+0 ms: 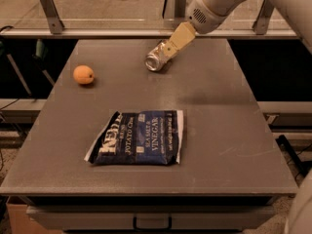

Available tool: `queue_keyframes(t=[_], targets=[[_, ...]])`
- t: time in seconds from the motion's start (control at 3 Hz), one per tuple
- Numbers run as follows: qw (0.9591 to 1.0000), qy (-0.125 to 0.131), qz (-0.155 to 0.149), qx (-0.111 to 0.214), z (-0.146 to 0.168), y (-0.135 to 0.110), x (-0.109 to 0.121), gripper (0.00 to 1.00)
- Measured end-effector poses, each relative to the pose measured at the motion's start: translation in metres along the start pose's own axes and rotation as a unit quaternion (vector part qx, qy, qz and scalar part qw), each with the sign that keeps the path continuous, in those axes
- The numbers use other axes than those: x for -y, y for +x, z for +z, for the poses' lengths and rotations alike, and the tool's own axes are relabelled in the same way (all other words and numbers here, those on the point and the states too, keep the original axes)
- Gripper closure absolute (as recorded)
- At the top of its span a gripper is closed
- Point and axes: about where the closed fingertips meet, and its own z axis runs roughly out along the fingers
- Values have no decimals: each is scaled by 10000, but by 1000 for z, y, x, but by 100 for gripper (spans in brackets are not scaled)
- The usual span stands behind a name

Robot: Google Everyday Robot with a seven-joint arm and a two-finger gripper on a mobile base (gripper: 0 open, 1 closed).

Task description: Place orange can upright

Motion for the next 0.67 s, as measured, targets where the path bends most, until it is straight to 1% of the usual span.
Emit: queue_keyframes(t=[0.33,0.67], targets=[[9957,68,863,336,31,-30,13,0],[9845,234,1680,457,50,-50,28,0]])
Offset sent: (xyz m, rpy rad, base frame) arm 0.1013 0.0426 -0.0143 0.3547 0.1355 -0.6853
